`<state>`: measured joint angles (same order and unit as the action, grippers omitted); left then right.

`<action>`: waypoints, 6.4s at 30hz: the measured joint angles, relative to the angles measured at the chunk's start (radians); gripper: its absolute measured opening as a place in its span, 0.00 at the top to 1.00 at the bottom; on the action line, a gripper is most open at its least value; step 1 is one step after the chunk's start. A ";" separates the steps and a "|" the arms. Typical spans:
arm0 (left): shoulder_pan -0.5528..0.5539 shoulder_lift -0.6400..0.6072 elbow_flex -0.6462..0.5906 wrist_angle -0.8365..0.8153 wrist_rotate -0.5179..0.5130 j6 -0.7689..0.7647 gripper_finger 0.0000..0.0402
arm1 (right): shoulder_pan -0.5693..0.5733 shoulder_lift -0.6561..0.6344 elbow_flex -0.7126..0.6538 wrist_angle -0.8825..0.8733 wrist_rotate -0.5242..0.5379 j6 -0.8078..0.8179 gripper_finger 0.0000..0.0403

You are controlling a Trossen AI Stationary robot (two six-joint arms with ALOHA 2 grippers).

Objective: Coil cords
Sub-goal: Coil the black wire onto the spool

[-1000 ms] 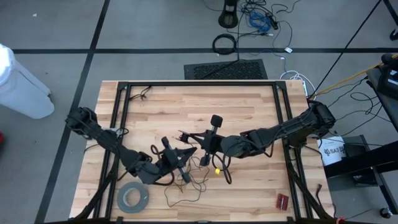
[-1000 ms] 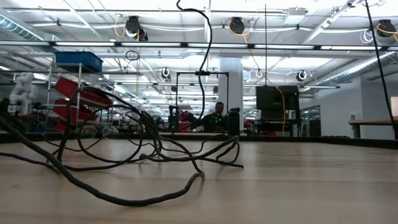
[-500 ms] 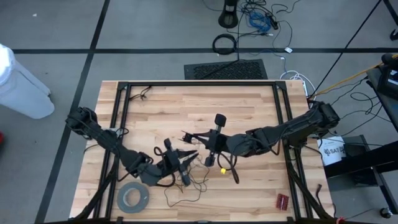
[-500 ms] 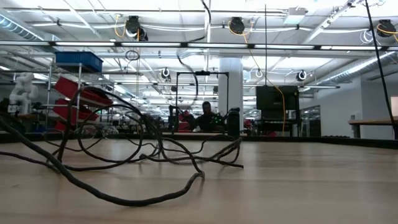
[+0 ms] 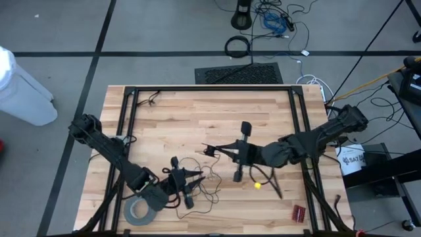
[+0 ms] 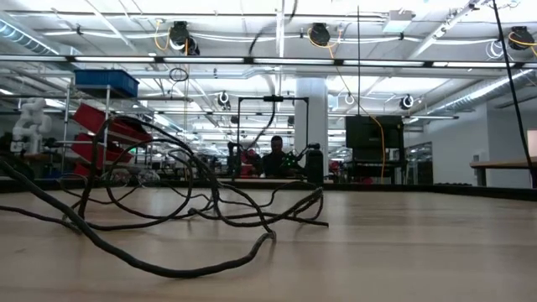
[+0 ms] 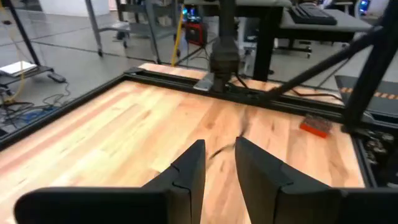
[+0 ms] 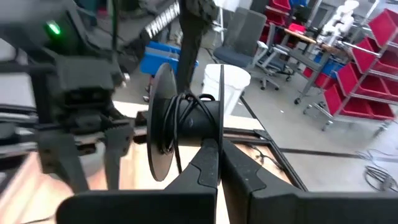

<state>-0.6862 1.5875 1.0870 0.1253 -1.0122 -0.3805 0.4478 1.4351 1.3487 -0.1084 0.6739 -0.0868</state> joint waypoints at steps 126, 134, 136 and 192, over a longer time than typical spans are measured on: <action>-0.087 -0.269 0.106 -0.136 0.041 0.319 1.00 | -0.026 0.035 0.000 -0.247 0.031 -0.011 1.00; 0.017 -0.217 0.108 -0.016 0.092 0.363 1.00 | -0.076 0.077 0.000 -0.106 0.028 -0.007 1.00; 0.046 -0.191 0.108 0.027 0.143 0.370 1.00 | -0.078 0.080 0.000 -0.099 0.030 -0.007 1.00; 0.116 -0.013 0.099 0.024 0.402 0.230 0.66 | 0.072 -0.087 0.000 -0.152 -0.044 0.092 1.00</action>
<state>-0.5701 1.5742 1.1864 0.1494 -0.6104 -0.1509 0.5203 1.3479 1.3483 -0.2607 0.6295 0.0051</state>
